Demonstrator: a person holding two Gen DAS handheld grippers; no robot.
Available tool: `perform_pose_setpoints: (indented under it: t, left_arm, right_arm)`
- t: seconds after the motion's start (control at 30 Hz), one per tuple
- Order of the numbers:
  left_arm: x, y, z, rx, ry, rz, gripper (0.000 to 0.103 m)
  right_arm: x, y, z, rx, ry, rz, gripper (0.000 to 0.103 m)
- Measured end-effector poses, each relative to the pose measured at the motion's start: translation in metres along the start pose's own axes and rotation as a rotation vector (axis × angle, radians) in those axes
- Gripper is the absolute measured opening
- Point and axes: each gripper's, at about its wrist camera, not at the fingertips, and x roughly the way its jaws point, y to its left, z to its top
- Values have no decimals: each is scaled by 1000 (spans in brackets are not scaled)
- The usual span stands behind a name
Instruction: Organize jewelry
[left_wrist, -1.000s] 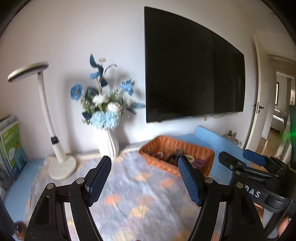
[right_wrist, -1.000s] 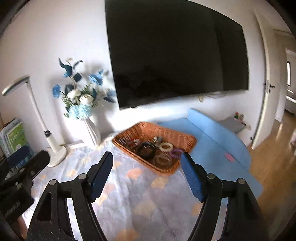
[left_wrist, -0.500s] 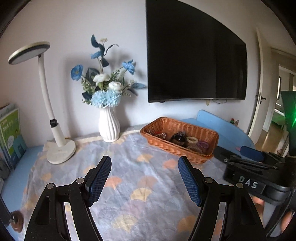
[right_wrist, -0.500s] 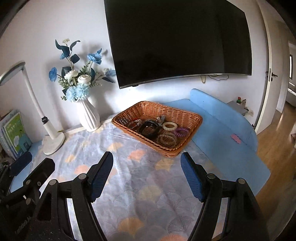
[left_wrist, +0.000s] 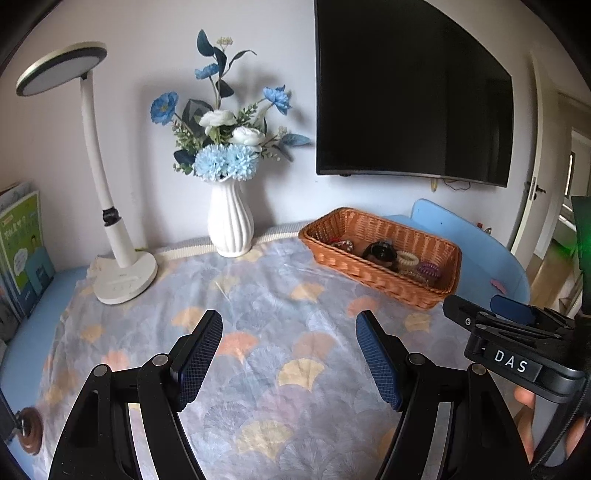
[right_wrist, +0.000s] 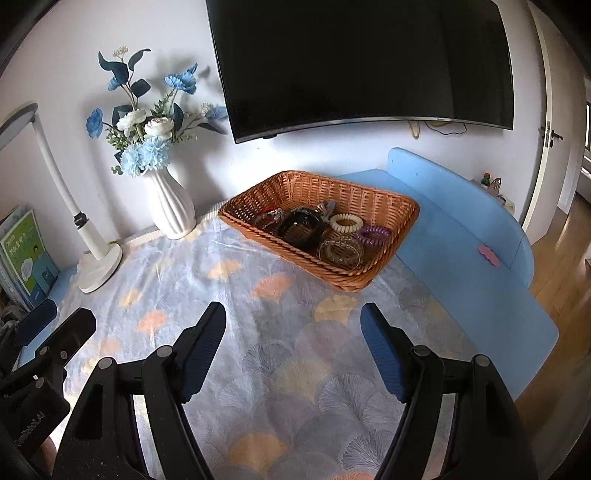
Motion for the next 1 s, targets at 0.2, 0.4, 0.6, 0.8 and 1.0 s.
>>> perform_pose_setpoints:
  t: [0.2, 0.4, 0.6, 0.8, 1.0]
  left_arm:
    - [3, -2, 0, 0, 11, -9, 76]
    - [4, -5, -2, 12, 20, -9, 76]
    - [4, -6, -3, 12, 31, -12, 76]
    - [3, -9, -4, 21, 37, -18, 76]
    - [7, -9, -5, 19, 52, -16, 76]
  right_arm:
    - [1, -1, -1, -1, 6, -7, 77]
    - [2, -3, -2, 10, 14, -9, 77]
    - [2, -3, -3, 10, 25, -1, 77]
    - [2, 0, -4, 4, 27, 3, 77]
    - [6, 1, -6, 3, 47, 11, 77]
